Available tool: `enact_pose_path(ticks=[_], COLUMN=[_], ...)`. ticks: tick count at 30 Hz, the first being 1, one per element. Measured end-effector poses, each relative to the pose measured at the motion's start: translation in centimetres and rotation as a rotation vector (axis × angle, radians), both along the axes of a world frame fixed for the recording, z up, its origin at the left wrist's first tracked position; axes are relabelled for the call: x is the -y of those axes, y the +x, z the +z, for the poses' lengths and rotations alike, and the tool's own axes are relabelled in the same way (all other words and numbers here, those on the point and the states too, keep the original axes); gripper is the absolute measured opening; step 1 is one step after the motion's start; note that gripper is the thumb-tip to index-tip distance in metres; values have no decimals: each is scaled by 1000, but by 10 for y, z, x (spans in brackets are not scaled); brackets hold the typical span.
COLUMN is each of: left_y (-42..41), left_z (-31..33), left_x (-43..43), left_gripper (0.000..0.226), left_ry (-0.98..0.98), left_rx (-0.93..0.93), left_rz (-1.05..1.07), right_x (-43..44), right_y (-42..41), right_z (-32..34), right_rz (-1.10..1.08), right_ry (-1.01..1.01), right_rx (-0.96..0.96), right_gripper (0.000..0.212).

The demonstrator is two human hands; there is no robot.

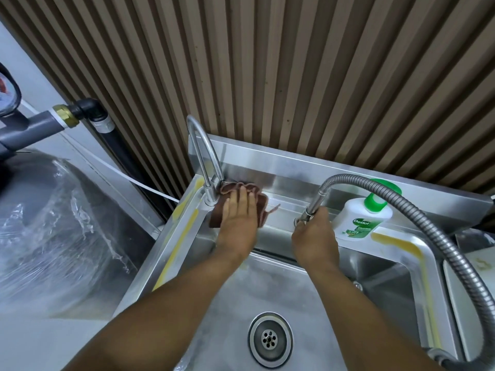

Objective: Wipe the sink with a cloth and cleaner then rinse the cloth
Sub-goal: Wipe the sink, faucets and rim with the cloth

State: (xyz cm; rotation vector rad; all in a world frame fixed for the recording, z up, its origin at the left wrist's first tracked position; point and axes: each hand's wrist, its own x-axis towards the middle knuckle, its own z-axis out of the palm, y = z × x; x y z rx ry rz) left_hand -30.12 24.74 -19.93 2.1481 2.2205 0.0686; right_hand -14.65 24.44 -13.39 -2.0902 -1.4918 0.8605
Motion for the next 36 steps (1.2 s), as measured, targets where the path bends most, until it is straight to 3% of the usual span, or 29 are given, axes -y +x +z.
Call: enact_pose_path(ticks=[4, 8, 12, 16, 21, 24, 26, 28, 30, 32, 34, 36], left_y=[42, 14, -36, -14, 39, 24, 9, 1, 6, 12, 16, 25], left_z=[-7, -13, -11, 4, -15, -18, -19, -18, -11, -1, 7, 12], left_x=[-6, -3, 10, -1, 3, 17, 40, 63, 70, 55, 31, 7], left_gripper=[81, 83, 85, 88, 63, 67, 68, 63, 47, 18, 8, 16], left_ry=[75, 99, 58, 0, 87, 153, 240, 323, 378, 374, 405, 433], left_rx=[93, 117, 33, -1, 144, 249, 430, 809, 1197, 1684, 2009, 2126], left_rz=[-280, -490, -252, -21, -355, -318, -139, 188, 665, 1133, 1268, 1237], right_x=[0, 1, -2, -3, -4, -6, -7, -7, -7, -7, -7, -8], right_y=[1, 2, 2, 2, 2, 4, 2, 2, 2, 4, 4, 5], right_z=[2, 1, -4, -6, -9, -9, -10, -11, -11, -11, -11, -11], right_rz=[4, 12, 11, 12, 17, 22, 20, 21, 21, 22, 32, 39], right_ry=[12, 14, 7, 13, 27, 26, 20, 32, 41, 38, 39, 42], right_rx=[4, 19, 14, 12, 0, 6, 14, 3, -8, -7, -5, 3], right_gripper=[11, 12, 10, 11, 14, 16, 17, 17, 18, 18, 19, 20])
